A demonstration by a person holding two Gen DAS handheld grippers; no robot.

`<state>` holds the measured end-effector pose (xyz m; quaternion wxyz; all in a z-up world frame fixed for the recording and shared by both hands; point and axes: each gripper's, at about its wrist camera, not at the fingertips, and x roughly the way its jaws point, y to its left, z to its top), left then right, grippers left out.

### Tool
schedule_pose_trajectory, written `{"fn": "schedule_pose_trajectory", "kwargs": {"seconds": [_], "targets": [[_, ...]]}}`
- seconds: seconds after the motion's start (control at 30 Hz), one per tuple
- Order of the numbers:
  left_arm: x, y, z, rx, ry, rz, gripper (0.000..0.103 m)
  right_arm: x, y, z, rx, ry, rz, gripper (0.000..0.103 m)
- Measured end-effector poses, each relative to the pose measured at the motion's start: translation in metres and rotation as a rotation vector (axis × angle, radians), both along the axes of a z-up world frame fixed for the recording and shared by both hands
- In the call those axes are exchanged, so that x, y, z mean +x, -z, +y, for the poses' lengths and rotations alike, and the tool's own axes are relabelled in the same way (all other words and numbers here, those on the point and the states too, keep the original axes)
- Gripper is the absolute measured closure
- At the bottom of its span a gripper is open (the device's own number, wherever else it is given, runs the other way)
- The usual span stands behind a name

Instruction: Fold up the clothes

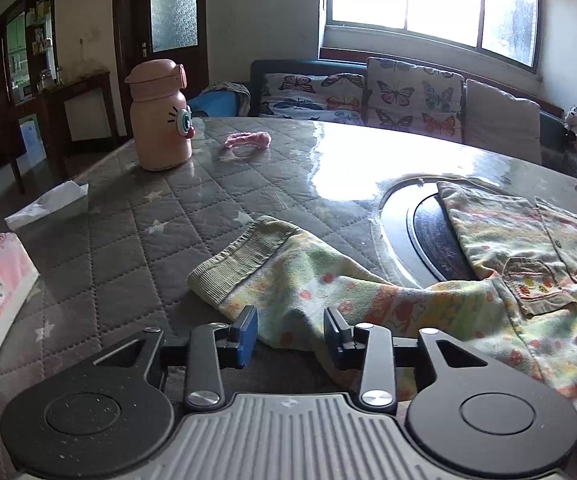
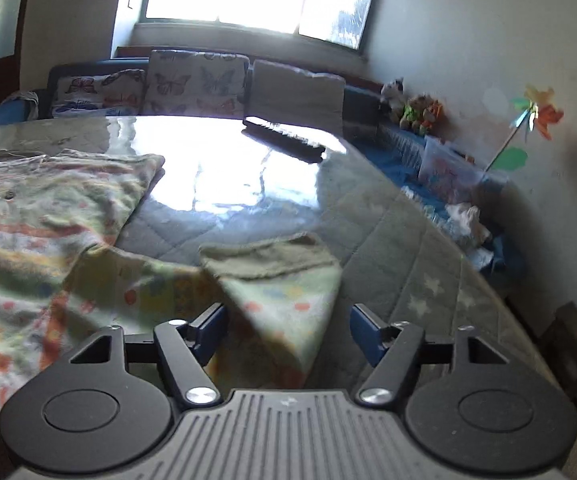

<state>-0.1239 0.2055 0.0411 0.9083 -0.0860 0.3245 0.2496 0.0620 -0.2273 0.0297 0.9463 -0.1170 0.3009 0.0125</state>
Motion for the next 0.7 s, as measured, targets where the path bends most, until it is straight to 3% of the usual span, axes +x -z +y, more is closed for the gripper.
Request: {"fn": "schedule_pose_trajectory", "kwargs": {"seconds": [0.13,0.23,0.4,0.53,0.7], "targets": [[0.000,0.001,0.003,0.012,-0.015,0.007,0.041,0.013,-0.014,-0.025,0.029,0.080,-0.061,0.025],[0.001,0.003,0.002,0.019,-0.019,0.006,0.022,0.012,-0.022,-0.049,0.060,0.169,-0.077,0.018],[0.003,0.001,0.000,0.049,-0.020,0.005,0.009,0.004,-0.021,-0.076,0.053,0.257,-0.068,0.018],[0.003,-0.003,0.001,0.078,-0.036,0.000,0.002,-0.007,-0.025,-0.066,0.102,0.168,-0.075,0.017],[0.002,-0.003,0.010,0.107,-0.075,0.017,0.001,0.005,-0.017,-0.039,0.220,-0.011,0.019,0.017]]}}
